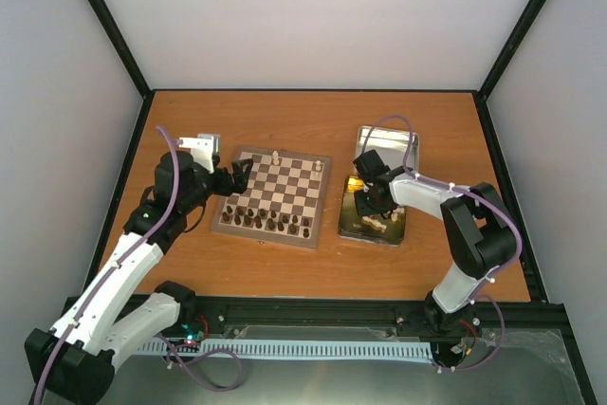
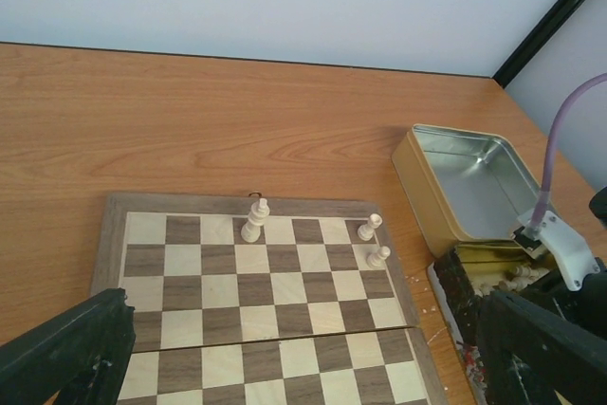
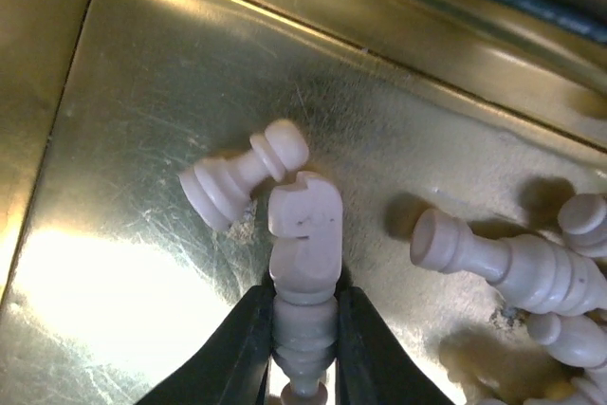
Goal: Set up the chess pieces on the board
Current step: Pick up the chess piece from the storage box.
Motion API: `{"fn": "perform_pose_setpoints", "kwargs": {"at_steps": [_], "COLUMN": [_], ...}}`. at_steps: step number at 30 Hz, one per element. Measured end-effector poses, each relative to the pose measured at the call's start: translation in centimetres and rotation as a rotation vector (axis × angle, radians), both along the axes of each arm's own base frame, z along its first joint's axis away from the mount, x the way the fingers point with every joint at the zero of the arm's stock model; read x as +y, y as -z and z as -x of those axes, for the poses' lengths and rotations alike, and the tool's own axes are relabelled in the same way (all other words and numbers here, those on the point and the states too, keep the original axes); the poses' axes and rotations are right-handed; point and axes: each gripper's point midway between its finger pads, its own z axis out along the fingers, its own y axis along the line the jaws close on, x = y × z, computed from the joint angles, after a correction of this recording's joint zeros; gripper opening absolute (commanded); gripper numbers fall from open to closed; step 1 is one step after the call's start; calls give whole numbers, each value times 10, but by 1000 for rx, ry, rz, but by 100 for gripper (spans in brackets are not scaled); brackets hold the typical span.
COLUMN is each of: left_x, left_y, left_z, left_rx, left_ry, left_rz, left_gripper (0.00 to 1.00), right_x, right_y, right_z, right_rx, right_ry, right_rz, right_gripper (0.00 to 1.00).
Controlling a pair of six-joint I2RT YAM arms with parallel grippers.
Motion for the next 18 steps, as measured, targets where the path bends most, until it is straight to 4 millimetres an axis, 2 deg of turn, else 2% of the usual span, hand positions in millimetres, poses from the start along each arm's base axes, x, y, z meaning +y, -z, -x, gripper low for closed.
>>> {"fn": "perform_pose_setpoints", "kwargs": {"at_steps": [6, 10, 13, 18], "left_x": [-7, -16, -30, -59], "left_y": [1, 15, 20, 25], "left_z": [-3, -8, -12, -16], "left_rx": [20, 81, 123, 193], "left_ry": [14, 38, 85, 194], "left_rz": [45, 73, 129, 256], "left_gripper": [100, 99, 98, 95], "right_x": [-1, 6, 13, 23], "right_y": [-11, -39, -59, -75], "right_z": [-5, -13, -19, -12], "right_rx": [-85, -199, -294, -388], "right_ry": [5, -4, -18, -69], "right_rz": [-24, -95, -167, -274], "right_gripper": [18, 18, 18, 19]}}
